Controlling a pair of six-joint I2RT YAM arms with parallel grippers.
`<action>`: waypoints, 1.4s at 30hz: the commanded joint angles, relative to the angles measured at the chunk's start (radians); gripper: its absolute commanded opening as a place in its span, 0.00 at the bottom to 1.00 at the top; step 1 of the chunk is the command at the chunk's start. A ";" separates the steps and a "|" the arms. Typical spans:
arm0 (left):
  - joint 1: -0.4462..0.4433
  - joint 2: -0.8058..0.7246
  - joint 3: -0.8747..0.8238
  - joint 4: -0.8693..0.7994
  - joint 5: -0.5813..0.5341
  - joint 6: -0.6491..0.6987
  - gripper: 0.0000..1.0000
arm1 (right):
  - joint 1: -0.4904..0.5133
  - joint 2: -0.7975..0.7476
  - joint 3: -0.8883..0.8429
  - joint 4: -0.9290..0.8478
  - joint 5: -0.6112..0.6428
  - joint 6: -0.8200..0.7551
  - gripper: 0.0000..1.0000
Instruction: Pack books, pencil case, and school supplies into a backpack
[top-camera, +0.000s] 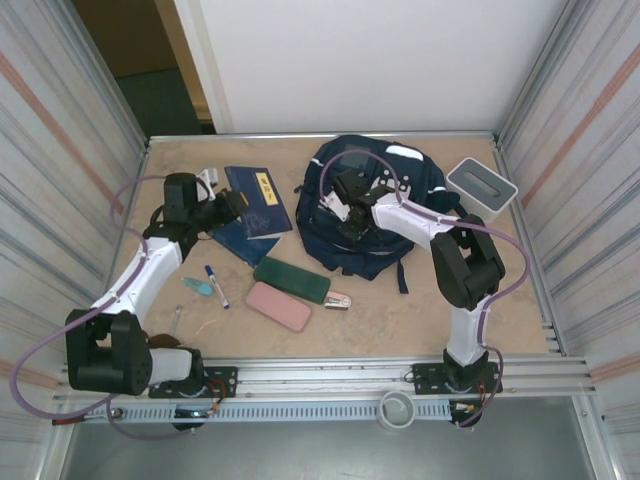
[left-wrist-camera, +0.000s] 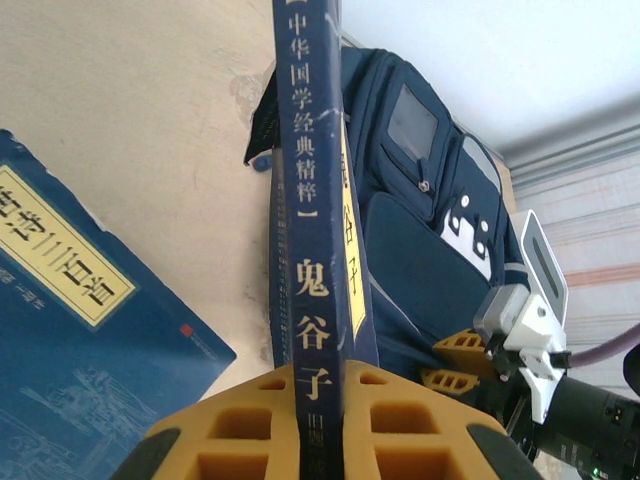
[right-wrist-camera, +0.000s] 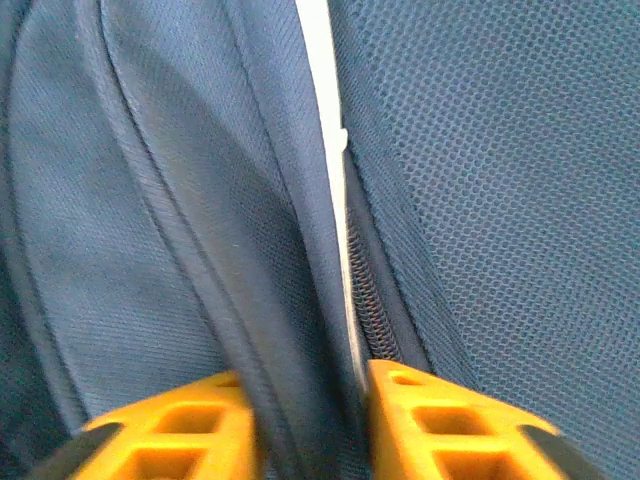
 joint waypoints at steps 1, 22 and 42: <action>-0.024 -0.052 -0.012 0.020 0.041 -0.012 0.00 | -0.008 -0.066 0.060 -0.018 0.032 0.019 0.16; -0.287 0.105 0.024 0.347 0.135 -0.372 0.00 | -0.320 -0.146 0.428 -0.084 -0.640 0.481 0.00; -0.391 0.755 0.478 0.585 0.065 -0.511 0.00 | -0.358 -0.117 0.436 -0.037 -0.788 0.518 0.00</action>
